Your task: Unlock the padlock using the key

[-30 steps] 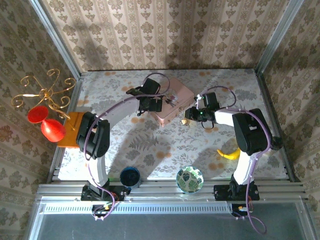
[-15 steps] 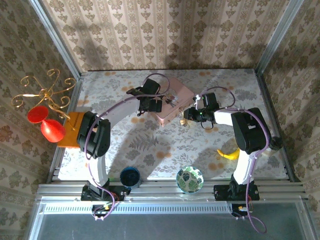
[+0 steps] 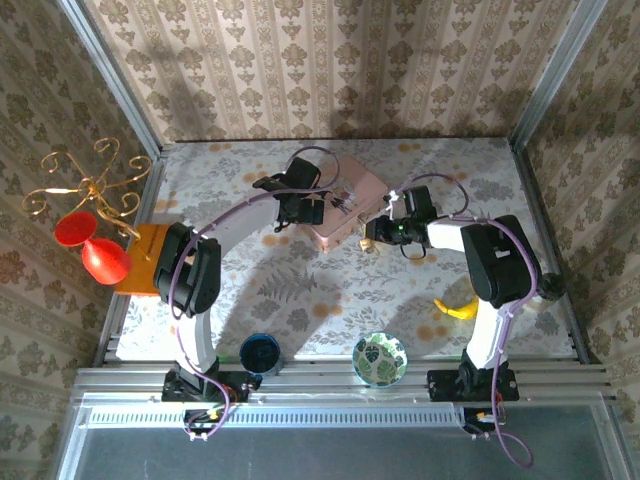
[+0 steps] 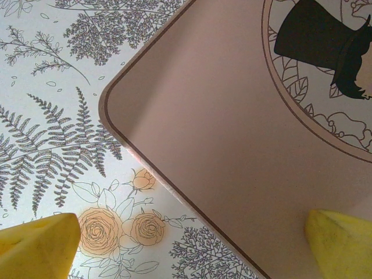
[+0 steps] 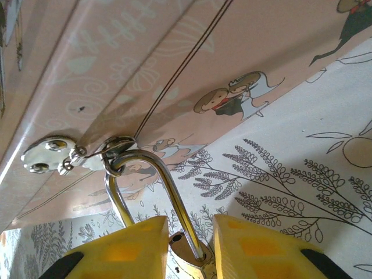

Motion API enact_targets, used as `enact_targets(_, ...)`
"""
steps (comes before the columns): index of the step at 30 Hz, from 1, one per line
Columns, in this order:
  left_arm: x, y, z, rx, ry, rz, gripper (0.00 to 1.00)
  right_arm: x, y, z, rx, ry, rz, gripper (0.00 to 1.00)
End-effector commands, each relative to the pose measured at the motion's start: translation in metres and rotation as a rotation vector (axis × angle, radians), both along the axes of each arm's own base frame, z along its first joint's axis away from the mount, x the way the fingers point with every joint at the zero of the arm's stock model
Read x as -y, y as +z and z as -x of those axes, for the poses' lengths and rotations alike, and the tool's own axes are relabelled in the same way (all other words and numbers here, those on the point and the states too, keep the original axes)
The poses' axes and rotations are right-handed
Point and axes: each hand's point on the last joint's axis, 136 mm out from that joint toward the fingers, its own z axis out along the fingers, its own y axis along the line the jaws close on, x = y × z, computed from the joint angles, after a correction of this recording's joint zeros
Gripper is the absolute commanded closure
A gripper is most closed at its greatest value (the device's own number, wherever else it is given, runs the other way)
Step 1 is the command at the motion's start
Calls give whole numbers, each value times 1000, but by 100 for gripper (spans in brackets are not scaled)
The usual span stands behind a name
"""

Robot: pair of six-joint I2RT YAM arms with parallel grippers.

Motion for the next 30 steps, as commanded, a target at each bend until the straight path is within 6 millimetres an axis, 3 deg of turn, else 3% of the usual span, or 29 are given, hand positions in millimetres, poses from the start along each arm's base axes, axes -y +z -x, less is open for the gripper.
enact_targets(1, -10, -10, 7, -44, 22, -19, 0, -7, -2, -2, 11, 34, -8, 72)
enact_targets(18, -9, -9, 9, -45, 22, -10, 0, -17, 4, -15, 35, 37, -44, 75)
enact_targets(30, -12, -7, 10, -39, 23, -19, 0, -17, 5, -13, 22, 8, -70, 92)
